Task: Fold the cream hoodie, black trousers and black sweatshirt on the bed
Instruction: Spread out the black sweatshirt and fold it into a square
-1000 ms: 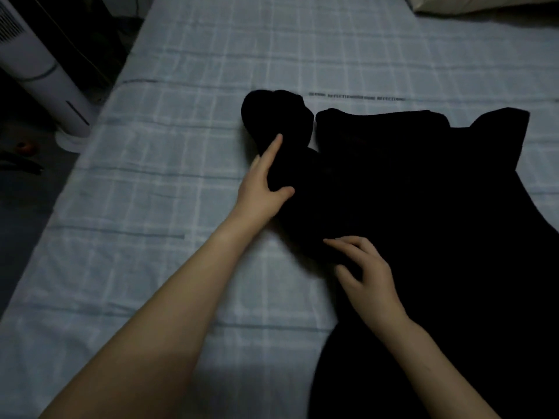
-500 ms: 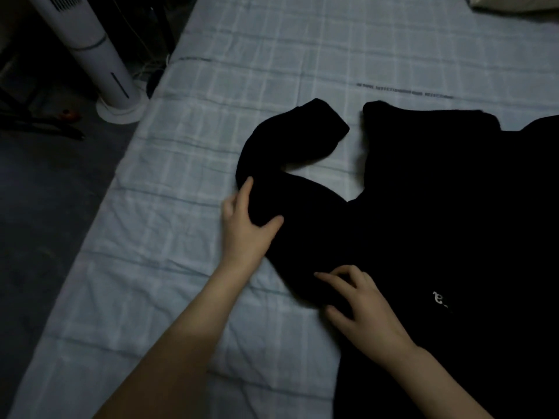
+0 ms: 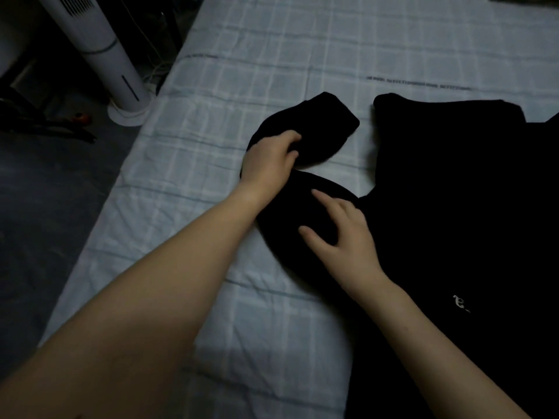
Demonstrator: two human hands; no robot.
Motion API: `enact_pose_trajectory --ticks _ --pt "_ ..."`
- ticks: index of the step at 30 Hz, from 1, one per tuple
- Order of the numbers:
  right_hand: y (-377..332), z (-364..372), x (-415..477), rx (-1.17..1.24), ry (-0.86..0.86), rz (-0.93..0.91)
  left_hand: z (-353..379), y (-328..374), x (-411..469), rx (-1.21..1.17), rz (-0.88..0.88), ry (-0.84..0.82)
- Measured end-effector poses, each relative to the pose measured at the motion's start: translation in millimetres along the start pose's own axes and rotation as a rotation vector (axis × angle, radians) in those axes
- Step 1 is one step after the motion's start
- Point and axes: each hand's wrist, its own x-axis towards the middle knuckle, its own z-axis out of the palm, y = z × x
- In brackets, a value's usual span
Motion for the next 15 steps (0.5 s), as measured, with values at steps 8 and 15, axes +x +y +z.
enact_pose_trajectory --ticks 8,15 --pt "-11 18 -10 -0.074 -0.083 -0.113 -60 -75 -51 -0.657 -0.595 0.494" --pt "-20 43 -11 -0.076 -0.160 -0.261 -62 -94 -79 -0.166 -0.268 0.204"
